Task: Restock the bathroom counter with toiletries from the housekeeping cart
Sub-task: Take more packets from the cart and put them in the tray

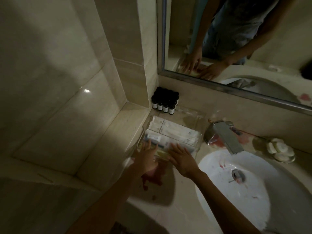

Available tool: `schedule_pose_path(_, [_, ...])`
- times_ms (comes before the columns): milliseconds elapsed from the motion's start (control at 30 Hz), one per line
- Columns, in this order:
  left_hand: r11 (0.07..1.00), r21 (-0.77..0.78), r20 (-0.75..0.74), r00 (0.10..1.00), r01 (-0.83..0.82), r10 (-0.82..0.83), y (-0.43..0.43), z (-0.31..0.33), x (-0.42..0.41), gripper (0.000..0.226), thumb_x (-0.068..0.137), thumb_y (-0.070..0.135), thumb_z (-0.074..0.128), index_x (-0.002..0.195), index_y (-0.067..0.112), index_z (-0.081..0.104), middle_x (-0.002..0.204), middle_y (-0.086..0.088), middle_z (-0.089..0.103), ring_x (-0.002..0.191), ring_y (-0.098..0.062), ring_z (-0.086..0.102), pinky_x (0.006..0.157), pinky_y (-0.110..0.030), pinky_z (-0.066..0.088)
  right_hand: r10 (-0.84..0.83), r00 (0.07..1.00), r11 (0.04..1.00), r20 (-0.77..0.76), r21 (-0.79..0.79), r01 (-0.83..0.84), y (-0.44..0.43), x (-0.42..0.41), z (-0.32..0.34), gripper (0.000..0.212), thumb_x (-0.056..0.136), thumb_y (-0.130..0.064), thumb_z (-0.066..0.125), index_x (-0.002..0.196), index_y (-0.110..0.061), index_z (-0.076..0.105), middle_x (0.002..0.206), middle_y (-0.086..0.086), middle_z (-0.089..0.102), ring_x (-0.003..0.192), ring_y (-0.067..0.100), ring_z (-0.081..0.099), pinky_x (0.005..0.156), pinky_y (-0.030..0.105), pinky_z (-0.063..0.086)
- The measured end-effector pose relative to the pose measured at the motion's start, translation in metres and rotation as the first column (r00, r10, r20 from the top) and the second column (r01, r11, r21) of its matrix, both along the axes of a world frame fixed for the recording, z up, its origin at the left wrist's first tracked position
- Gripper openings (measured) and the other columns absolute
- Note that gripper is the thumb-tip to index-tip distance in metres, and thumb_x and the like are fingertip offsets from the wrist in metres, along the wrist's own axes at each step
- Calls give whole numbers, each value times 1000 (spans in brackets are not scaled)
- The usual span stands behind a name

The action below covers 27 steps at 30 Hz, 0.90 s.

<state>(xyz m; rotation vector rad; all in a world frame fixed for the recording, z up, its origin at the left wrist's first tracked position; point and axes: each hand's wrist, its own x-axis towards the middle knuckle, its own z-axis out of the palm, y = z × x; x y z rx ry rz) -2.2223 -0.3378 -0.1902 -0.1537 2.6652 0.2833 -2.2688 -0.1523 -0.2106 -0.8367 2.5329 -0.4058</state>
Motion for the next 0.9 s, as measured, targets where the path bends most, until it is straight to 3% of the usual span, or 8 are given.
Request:
schedule_pose_path(100, [992,91,-48,995,-84,88,1,8,9,57,91,37,51,145,26,35,153,-4,32,141,-26,30,115,-45,27,-6,1000,1000,-31,9,6,4,7,21,120,63,-80,-29,144,-25,41,156,0,30,146,23,20,117,41,17])
schedule_pose_path(133, [990,116,-96,991,-78,89,2,13,12,50,93,33,51,141,24,41,146,-3,42,134,-23,41,111,-38,33,-23,999,1000,-32,-12,23,6,10,27,106,75,-78,-16,141,-23,46,151,1,39,143,24,29,114,41,25])
schedule_pose_path(200, [980,175,-177,976,-98,129,4,23,20,37,94,28,51,131,22,52,129,0,58,117,-18,56,97,-28,43,-130,991,985,17,-110,131,8,16,34,59,99,-55,24,133,-20,56,138,5,54,130,25,47,104,38,39])
schedule_pose_path(267, [968,203,-207,960,-146,188,7,34,24,31,95,27,51,125,23,56,118,2,64,106,-17,61,86,-26,47,-236,967,951,94,-182,250,12,21,41,35,102,-37,41,125,-22,63,126,5,64,115,23,59,93,33,46])
schedule_pose_path(433, [959,240,-233,950,-149,206,20,61,30,25,95,27,49,112,21,66,106,1,69,95,-18,65,80,-31,52,-358,930,888,81,-279,366,17,35,71,30,102,-33,44,106,-18,70,111,4,70,101,23,63,82,32,46])
schedule_pose_path(533, [964,240,-286,940,-115,184,28,74,35,21,95,26,50,105,20,68,99,3,70,83,-12,62,69,-23,45,-396,915,846,77,-356,396,20,43,88,27,99,-34,50,104,-19,71,109,0,71,99,20,64,82,31,47])
schedule_pose_path(700, [954,282,-379,902,-100,207,38,100,48,18,93,28,56,106,22,67,104,6,70,92,-11,64,75,-23,47,-446,895,797,-14,-462,390,29,60,113,22,96,-31,56,108,-22,72,112,-7,70,101,11,63,81,22,44])
schedule_pose_path(900, [939,314,-531,793,-143,298,48,120,85,18,93,26,58,110,26,64,104,10,68,80,-1,51,64,-12,33,-536,839,672,-89,-647,361,37,86,119,14,88,-18,68,99,-25,74,101,-13,71,95,8,64,82,23,49])
